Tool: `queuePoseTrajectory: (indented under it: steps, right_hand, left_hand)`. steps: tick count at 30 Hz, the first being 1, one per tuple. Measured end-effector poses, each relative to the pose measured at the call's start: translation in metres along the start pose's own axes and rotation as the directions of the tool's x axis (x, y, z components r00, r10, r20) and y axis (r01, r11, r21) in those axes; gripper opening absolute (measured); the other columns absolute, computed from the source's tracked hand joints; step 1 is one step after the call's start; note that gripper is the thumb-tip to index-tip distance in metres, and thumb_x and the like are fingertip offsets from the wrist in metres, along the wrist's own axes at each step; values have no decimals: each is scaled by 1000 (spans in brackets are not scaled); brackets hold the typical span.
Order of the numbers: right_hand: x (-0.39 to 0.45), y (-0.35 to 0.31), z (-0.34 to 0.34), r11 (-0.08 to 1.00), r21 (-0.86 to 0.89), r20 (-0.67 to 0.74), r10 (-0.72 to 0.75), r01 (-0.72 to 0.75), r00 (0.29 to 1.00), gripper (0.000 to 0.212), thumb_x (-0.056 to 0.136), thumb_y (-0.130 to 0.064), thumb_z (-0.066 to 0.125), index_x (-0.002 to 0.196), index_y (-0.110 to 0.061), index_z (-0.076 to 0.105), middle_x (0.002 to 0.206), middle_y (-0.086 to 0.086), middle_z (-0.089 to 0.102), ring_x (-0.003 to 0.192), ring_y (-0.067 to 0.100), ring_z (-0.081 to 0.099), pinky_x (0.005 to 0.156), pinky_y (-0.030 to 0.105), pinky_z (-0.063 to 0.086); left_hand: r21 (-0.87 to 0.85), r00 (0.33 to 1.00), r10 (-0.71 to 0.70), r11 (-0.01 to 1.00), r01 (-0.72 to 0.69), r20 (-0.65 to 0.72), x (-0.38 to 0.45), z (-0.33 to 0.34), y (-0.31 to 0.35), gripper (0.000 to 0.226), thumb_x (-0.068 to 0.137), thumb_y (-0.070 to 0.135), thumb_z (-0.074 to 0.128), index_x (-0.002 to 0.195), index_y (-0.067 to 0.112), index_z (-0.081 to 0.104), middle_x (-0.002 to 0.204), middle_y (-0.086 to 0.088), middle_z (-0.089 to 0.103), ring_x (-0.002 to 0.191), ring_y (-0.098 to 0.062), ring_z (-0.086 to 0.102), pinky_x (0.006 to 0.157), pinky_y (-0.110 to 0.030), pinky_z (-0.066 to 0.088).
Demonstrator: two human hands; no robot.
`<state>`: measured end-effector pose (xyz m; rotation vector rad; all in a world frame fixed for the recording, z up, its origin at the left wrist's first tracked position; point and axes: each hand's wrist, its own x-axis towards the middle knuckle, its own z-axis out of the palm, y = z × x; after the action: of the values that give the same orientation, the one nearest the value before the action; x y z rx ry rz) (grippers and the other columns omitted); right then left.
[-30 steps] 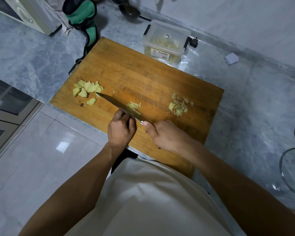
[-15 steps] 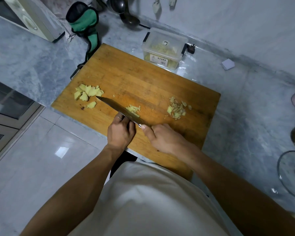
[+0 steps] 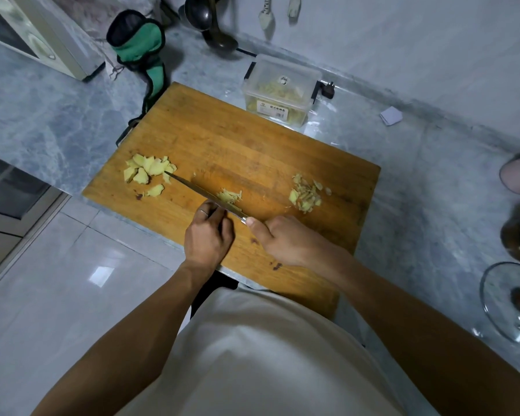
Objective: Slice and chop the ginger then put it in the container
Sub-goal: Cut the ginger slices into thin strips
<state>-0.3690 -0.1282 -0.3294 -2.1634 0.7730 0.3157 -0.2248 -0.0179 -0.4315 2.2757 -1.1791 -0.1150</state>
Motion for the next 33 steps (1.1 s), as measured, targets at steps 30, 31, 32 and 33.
queuePoseTrajectory:
  steps: [30,31,32,33]
  right_hand:
    - [0,-3,4,981,179,-7,77,-74,997,68,107,-54,24,51,-17,35,37,-6,35,31,4,35,38,18,30]
    - [0,-3,3,979,184,-3,87,-86,996,68,107,-55,24,52,-17,35,38,-6,36,31,4,35,41,22,31]
    - [0,-4,2,977,193,2,97,-96,995,68,106,-56,24,52,-17,36,39,-6,36,31,5,35,44,24,32]
    - [1,-5,2,973,206,9,103,-102,995,69,106,-56,25,52,-16,37,38,-5,37,31,6,36,46,25,33]
  left_hand:
    - [-46,999,-40,998,40,-8,1,1,2,47,89,27,39,105,0,74,117,-16,66,111,-30,63,70,-36,55]
    - [-51,999,-44,998,44,-12,1,1,2,46,89,27,40,105,0,74,117,-16,66,111,-30,63,71,-36,55]
    - [-52,999,-43,998,42,-16,1,2,3,46,88,26,41,104,-1,74,117,-16,66,112,-30,64,72,-36,55]
    - [-52,999,-37,998,36,-19,2,2,3,44,88,25,42,103,-1,74,116,-17,67,112,-30,64,71,-36,56]
